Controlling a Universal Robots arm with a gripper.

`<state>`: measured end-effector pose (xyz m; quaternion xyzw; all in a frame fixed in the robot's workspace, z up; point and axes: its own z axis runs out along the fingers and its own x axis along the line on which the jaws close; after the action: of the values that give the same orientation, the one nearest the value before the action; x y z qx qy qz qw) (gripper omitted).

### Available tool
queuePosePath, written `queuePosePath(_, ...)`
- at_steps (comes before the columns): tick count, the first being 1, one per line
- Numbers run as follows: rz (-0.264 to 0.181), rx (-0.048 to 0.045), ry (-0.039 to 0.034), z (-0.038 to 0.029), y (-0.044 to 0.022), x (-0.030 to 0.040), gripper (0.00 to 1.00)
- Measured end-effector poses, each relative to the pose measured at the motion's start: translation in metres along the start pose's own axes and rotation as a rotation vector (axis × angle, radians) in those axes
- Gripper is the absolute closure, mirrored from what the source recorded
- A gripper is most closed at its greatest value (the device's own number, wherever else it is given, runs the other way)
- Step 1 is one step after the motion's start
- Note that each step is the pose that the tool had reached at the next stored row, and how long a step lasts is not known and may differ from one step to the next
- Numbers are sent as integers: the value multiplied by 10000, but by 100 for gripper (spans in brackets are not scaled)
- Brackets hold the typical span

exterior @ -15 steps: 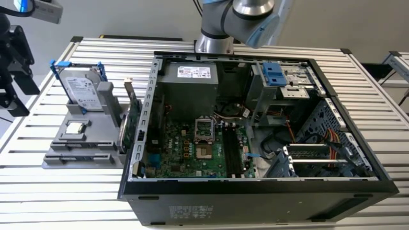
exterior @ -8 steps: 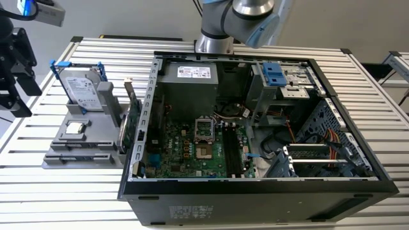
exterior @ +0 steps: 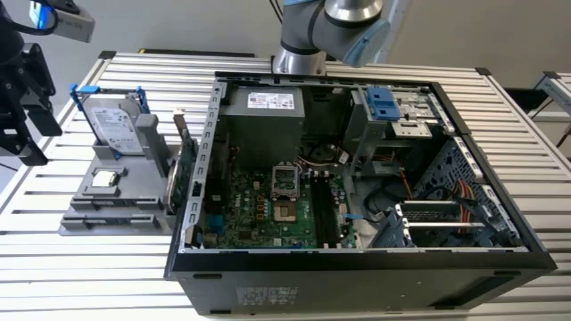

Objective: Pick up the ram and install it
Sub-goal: 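Pick up the ram and move it above insertion slot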

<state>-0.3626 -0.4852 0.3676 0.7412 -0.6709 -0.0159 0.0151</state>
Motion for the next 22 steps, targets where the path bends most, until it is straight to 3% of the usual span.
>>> queuePosePath(22, 136, 2, -8, 156, -9, 1, 0)
